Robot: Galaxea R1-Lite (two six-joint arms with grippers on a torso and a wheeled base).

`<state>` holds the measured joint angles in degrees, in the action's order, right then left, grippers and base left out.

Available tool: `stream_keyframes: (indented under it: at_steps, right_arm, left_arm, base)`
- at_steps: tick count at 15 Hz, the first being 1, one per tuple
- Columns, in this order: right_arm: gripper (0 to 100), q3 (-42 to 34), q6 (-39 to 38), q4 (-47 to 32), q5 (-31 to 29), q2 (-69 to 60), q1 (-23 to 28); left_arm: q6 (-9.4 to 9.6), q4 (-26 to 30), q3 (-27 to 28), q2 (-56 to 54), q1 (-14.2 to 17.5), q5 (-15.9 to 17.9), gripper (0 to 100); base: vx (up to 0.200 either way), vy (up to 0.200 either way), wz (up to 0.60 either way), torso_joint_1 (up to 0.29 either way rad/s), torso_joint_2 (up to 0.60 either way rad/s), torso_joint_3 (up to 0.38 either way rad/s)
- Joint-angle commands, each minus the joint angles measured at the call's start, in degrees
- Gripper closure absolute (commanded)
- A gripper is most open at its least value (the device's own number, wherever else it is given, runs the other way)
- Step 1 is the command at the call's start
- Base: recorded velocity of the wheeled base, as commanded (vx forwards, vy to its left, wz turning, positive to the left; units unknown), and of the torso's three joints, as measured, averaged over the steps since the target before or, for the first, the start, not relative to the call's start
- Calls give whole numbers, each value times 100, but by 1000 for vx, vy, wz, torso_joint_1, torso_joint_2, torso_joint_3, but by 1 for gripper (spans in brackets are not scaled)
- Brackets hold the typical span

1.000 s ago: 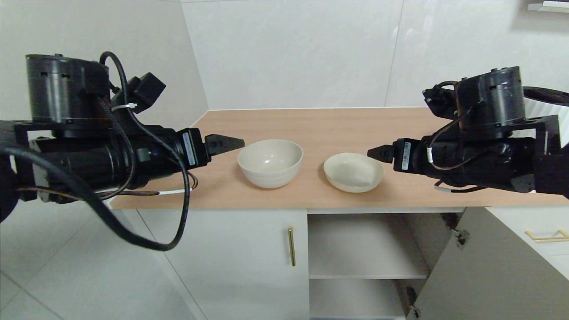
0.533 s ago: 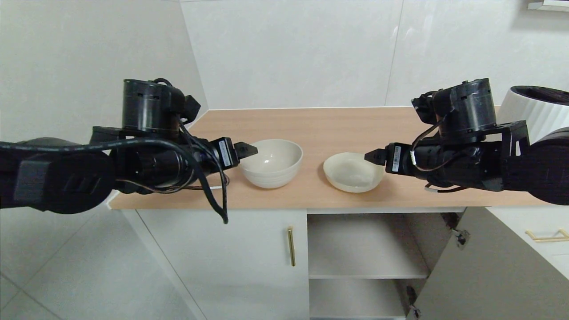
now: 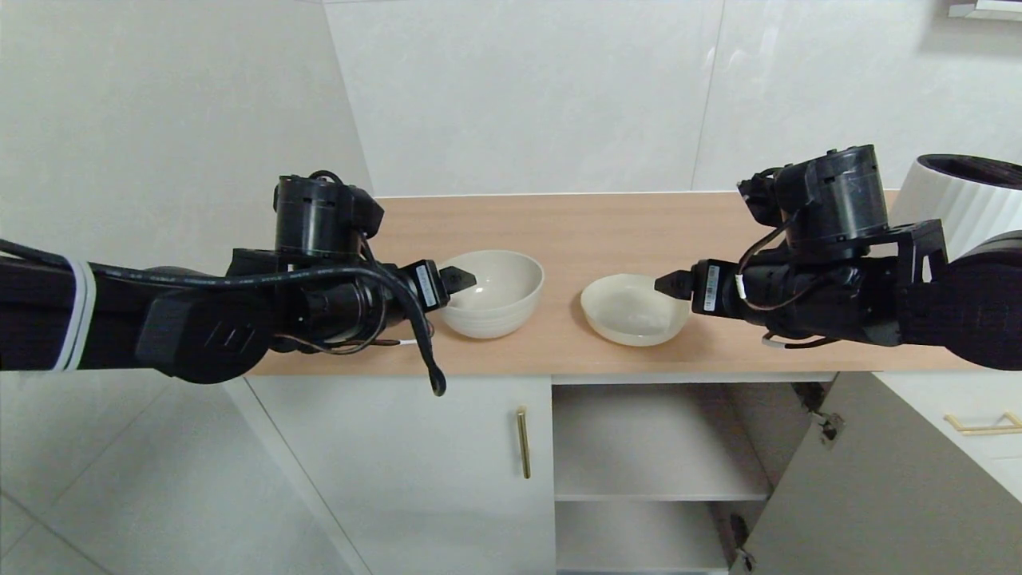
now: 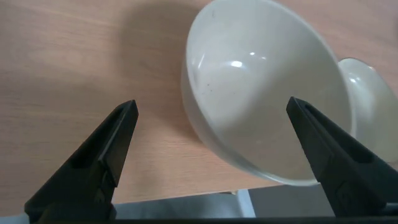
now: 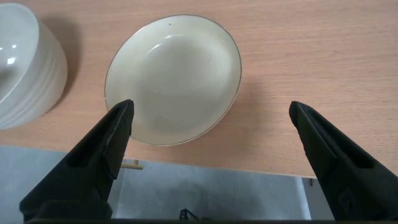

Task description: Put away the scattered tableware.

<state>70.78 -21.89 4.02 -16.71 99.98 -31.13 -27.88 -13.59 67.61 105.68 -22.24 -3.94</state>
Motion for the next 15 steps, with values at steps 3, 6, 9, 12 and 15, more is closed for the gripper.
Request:
stream_keyframes:
  at_steps: [3,6,9,12,15]
  right_arm:
    - [0,-3,1,2,1,-13,-7]
    - [0,-3,10,-7,1,-31,-7]
    - [0,6,10,-16,1,-13,-7]
    - [0,32,10,-16,-43,145,-7]
    - [0,164,10,11,-482,505,-7]
  left_arm:
    - [-7,-3,7,58,0,7,100]
    - [-7,-29,-2,-21,0,7,100]
    - [-77,-47,-11,-109,-9,16,100]
    - [-121,-47,-11,-144,-9,16,100]
    - [-121,-47,-28,-223,-9,16,100]
  base:
    - [0,0,0,0,0,0]
    - [0,0,0,0,0,0]
    - [0,0,0,0,0,0]
    - [0,0,0,0,0,0]
    - [0,0,0,0,0,0]
